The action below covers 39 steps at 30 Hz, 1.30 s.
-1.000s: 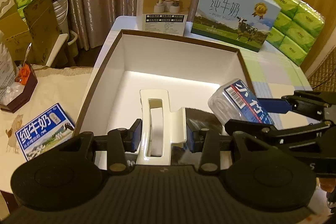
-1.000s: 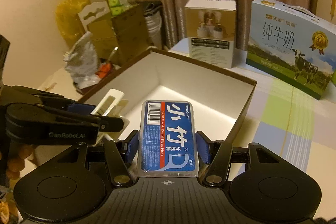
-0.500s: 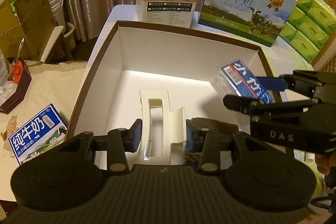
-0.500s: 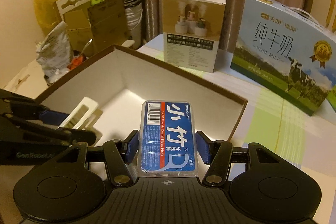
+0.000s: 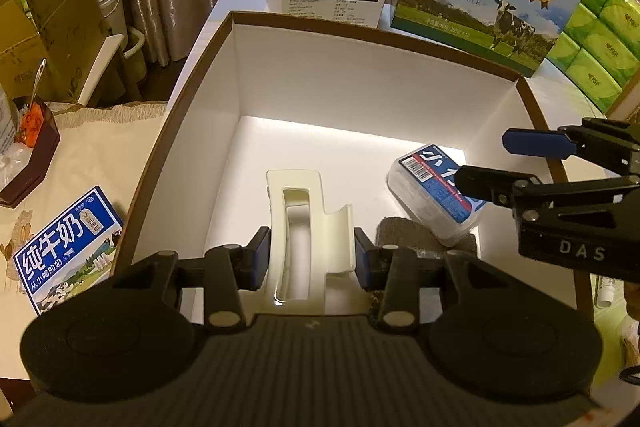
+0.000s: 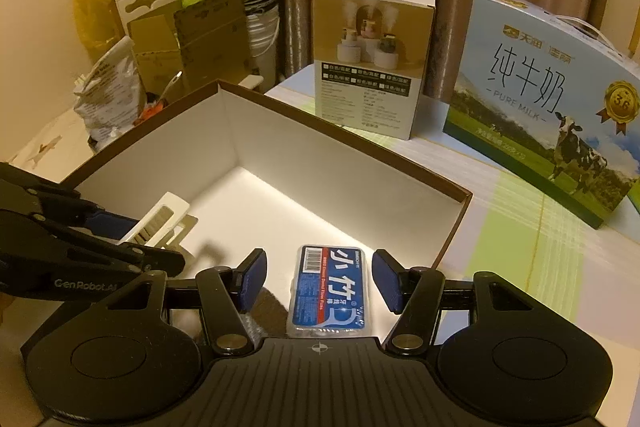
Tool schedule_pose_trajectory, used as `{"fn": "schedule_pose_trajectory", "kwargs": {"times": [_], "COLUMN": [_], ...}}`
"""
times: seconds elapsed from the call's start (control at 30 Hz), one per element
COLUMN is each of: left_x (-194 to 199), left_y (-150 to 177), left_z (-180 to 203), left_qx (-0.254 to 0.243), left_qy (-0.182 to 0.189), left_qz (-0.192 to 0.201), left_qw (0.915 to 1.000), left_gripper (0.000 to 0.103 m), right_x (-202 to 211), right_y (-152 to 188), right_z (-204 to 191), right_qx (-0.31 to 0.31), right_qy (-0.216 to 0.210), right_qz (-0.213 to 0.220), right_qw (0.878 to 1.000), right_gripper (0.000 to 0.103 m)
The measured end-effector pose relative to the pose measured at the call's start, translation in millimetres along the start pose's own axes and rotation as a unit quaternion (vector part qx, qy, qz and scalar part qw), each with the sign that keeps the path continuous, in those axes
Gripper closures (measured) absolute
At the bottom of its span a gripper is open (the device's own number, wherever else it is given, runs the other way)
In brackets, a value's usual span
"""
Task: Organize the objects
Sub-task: 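Carry clip and floss box into the cardboard box and open both grippers, then withdraw both tools from the box toward the swab bag and purple tube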
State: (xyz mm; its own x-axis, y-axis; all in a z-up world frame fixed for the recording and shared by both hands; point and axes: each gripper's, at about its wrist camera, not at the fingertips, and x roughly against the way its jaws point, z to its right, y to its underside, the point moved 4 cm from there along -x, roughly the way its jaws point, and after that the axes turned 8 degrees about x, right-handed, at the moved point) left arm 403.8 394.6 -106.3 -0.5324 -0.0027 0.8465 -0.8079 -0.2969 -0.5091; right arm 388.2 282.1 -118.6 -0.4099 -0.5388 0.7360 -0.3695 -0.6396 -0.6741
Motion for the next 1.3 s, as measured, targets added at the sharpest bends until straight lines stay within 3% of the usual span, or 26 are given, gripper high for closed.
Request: {"fn": "schedule_pose_trajectory", "kwargs": {"times": [0.13,0.3,0.53,1.03,1.3], "left_x": [-1.6,4.4,18.2,56.0,89.4], "left_y": [2.3,5.0,7.5,17.8,28.1], "left_z": [1.4,2.1,-1.2,1.4,8.7], "left_qx": [-0.007,-0.015,-0.012,0.004,0.009], "left_qy": [-0.002,-0.009,-0.010,-0.007,-0.003], "left_qz": [-0.007,-0.002,0.002,0.019,0.036], "left_qw": [0.9999,0.9998,0.9999,0.9998,0.9993], "left_gripper": [0.066,0.050,0.042,0.041,0.030], "right_x": [2.1,7.8,19.3,59.9,90.3], "right_y": [0.4,2.6,8.9,18.9,24.9], "right_z": [-0.3,-2.7,-8.9,-21.3,-30.1], "right_qx": [-0.003,-0.003,0.001,-0.013,-0.022], "right_qy": [-0.007,-0.021,-0.031,-0.047,-0.053], "right_qz": [0.000,0.002,0.004,0.022,0.037], "right_qw": [1.000,1.000,1.000,0.999,0.998], "right_gripper": [0.046,0.043,0.038,0.035,0.033]}}
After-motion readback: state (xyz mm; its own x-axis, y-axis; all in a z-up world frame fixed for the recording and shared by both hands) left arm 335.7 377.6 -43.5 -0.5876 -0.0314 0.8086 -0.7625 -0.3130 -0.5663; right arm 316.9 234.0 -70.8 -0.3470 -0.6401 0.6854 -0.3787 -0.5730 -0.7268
